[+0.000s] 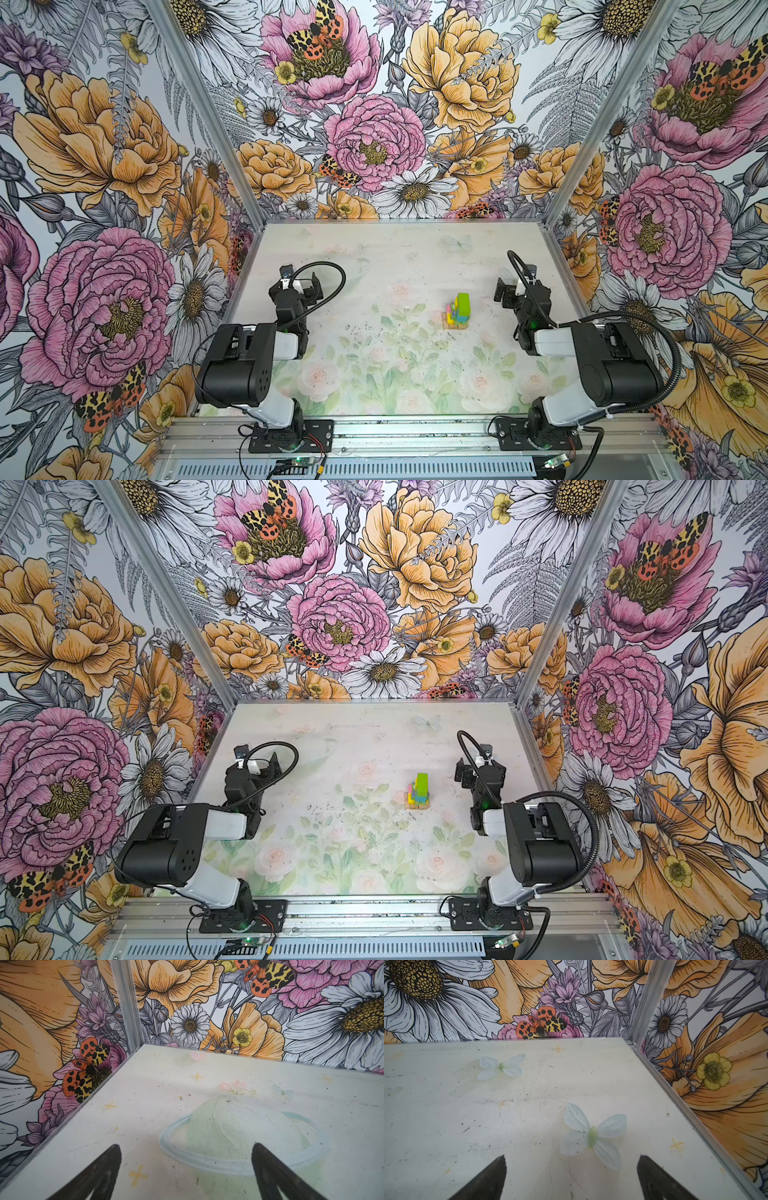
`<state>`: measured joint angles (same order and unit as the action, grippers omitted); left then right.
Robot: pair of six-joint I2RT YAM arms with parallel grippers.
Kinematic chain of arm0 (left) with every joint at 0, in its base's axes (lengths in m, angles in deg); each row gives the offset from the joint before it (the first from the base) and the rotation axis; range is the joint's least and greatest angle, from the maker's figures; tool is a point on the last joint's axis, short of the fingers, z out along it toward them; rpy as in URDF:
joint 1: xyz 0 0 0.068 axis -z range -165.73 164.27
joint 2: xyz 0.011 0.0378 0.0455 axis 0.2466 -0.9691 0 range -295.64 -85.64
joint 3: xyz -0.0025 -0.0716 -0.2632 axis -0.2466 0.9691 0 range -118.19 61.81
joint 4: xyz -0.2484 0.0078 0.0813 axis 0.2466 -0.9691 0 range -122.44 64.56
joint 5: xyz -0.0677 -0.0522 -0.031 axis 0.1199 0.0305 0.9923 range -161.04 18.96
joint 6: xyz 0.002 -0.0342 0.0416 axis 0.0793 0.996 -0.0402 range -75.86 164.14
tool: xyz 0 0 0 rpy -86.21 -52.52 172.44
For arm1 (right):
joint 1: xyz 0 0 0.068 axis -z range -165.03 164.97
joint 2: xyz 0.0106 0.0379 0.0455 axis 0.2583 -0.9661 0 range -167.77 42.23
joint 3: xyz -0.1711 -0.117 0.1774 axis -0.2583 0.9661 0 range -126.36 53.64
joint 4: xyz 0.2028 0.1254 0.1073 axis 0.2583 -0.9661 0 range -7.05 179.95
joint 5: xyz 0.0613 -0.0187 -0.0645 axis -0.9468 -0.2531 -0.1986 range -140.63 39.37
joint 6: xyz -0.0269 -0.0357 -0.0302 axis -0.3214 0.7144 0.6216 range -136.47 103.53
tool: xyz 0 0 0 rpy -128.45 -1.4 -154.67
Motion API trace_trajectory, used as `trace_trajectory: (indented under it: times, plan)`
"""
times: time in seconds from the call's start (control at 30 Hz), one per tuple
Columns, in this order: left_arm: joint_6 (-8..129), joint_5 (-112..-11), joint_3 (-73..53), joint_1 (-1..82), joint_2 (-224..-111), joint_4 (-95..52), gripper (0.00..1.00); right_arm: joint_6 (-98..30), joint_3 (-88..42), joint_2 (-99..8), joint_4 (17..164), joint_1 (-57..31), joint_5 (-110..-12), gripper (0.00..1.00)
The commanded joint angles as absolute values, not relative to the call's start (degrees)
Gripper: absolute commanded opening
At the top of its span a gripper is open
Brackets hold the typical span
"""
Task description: Build the wood block tower
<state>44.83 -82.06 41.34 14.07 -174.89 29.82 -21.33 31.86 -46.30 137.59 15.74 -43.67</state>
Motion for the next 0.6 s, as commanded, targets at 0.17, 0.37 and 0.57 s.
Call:
trace_trajectory:
  times: [0.17, 0.37, 0.57]
  plan:
    - [45.58, -80.85, 40.96, 13.79, -174.48, 29.92, 0.99, -20.96, 30.80, -45.78, 138.88, 15.82, -44.57, 1.00]
    - [45.56, -80.88, 40.97, 13.83, -174.45, 29.91, 0.99, -21.21, 30.29, -46.10, 138.29, 16.12, -45.33, 1.00]
    - [45.55, -80.81, 40.93, 13.75, -174.47, 29.86, 0.99, -21.14, 30.89, -45.79, 139.05, 16.26, -45.55, 1.00]
